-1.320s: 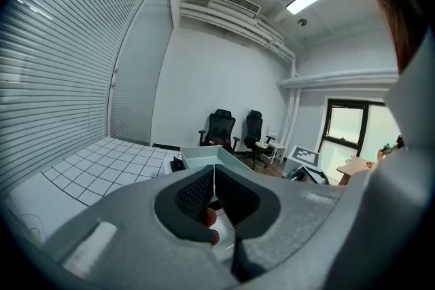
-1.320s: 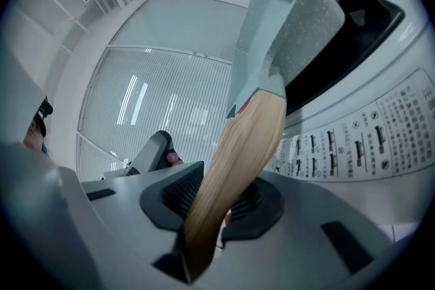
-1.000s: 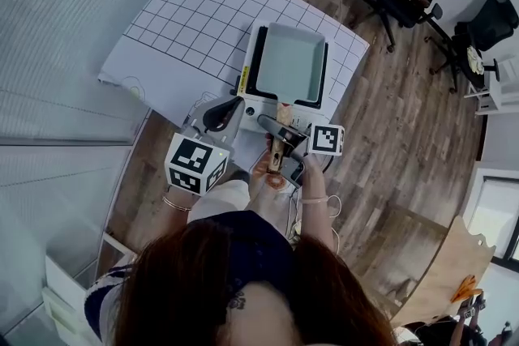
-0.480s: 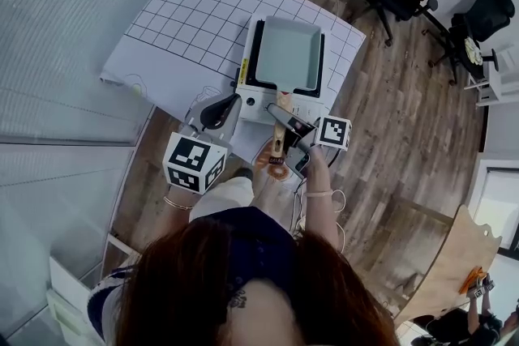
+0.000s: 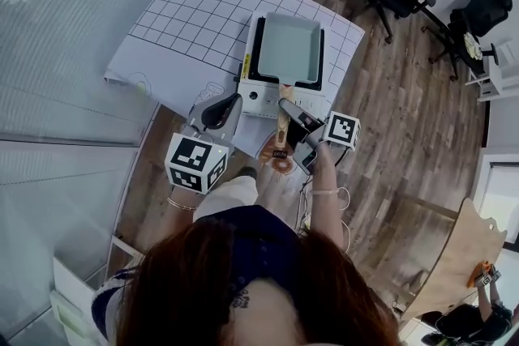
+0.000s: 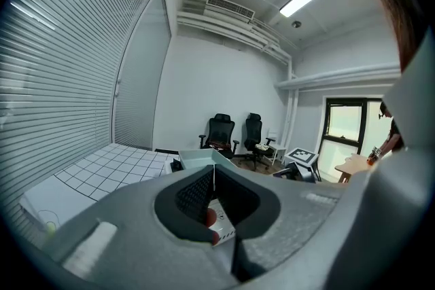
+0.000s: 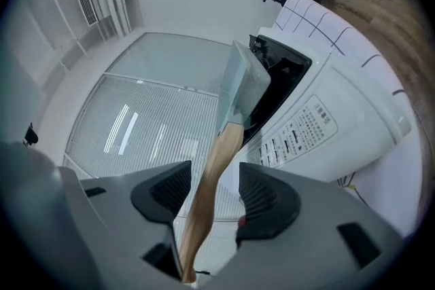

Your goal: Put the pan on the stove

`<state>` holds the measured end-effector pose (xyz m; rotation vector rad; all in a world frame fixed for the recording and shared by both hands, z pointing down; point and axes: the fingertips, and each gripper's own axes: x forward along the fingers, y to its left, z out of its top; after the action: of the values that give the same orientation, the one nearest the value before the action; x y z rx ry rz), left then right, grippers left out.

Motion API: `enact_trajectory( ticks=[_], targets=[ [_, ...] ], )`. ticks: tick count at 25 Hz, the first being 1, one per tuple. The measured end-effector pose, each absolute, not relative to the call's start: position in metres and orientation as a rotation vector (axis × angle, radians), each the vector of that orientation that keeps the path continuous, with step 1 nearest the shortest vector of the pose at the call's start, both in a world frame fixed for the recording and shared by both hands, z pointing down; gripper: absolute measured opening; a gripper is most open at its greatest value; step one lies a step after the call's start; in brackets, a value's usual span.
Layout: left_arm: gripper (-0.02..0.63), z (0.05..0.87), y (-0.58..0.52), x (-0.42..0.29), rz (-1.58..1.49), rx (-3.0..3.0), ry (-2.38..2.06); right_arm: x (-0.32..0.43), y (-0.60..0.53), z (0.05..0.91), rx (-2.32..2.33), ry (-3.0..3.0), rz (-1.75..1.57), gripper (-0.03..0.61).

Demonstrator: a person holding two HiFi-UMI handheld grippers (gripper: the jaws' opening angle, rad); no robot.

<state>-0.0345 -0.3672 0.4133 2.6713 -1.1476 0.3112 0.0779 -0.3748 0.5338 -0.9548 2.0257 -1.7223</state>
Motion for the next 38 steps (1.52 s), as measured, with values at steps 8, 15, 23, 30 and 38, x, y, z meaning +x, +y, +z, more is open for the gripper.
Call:
enact_trajectory(
  ticks=[8, 15, 23, 30, 38],
  targets=[
    [0.015, 0.408, -0.352, -0.035, 0.300, 2.683, -1.154, 0.091, -0.362, 0.526, -1.013, 2.019, -1.682, 0.213],
    [0.015, 0.402, -0.339, -0.034, 0.286, 2.693, -1.158, 0.097, -0.350, 0.517, -1.051, 2.005, -1.644, 0.179],
    [0.015, 0.395, -0.318, -0.033, 0.271, 2.697, -1.170, 0.098, -0.330, 0.502, -1.091, 2.072, -1.595, 0.155],
    [0.015, 0.390, -0.298, -0.028, 0.260, 2.705, -1.175, 0.098, -0.311, 0.490, -1.125, 2.133, -1.545, 0.132],
    [0.015, 0.384, -0.275, -0.022, 0.241, 2.719, -1.175, 0.099, -0.287, 0.479, -1.199, 2.221, -1.472, 0.116]
  ],
)
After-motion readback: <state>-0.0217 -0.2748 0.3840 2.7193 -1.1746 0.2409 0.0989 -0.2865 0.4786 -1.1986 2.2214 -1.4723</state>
